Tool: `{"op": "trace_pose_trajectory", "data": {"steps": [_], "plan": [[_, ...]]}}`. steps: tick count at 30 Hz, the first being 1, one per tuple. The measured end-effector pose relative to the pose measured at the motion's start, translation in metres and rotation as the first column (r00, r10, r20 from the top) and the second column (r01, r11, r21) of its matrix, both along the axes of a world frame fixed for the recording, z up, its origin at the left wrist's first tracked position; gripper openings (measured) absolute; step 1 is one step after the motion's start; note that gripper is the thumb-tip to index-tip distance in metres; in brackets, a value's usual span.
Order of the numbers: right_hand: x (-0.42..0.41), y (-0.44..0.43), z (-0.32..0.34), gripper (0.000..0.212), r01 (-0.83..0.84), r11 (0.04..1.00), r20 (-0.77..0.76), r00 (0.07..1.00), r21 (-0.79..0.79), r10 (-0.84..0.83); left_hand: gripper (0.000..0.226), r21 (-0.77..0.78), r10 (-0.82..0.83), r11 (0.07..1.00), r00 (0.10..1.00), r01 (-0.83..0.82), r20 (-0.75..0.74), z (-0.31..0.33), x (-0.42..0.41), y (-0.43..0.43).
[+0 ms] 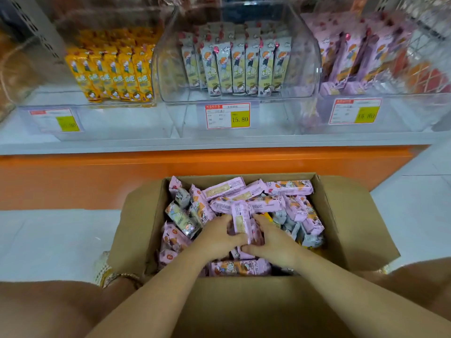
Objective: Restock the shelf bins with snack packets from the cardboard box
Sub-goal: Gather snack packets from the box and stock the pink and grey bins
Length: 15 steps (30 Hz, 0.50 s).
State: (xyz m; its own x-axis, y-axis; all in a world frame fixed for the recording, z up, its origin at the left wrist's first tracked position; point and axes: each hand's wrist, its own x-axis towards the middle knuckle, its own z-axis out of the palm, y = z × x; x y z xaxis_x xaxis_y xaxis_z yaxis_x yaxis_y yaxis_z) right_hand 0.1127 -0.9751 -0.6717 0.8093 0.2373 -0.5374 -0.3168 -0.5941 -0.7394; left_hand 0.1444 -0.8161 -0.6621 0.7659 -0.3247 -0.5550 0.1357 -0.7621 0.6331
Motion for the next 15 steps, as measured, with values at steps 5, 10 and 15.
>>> {"op": "trace_pose_trajectory", "data": {"steps": [5,10,15], "plan": [[0.004,0.0,0.005,0.091,0.082,0.994,0.048,0.995,0.067,-0.085,0.062,-0.111,0.224,0.967,0.972,-0.231,-0.075,0.009,0.004,-0.008],[0.014,-0.018,0.007,0.028,0.144,0.986,0.141,0.978,0.089,-0.155,0.021,-0.21,0.272,0.933,0.955,-0.291,-0.114,0.009,0.009,-0.005],[0.016,-0.022,0.005,0.023,0.099,0.985,0.112,0.987,0.142,-0.115,0.058,-0.258,0.268,0.916,0.947,-0.308,-0.178,0.016,0.007,-0.002]]}}
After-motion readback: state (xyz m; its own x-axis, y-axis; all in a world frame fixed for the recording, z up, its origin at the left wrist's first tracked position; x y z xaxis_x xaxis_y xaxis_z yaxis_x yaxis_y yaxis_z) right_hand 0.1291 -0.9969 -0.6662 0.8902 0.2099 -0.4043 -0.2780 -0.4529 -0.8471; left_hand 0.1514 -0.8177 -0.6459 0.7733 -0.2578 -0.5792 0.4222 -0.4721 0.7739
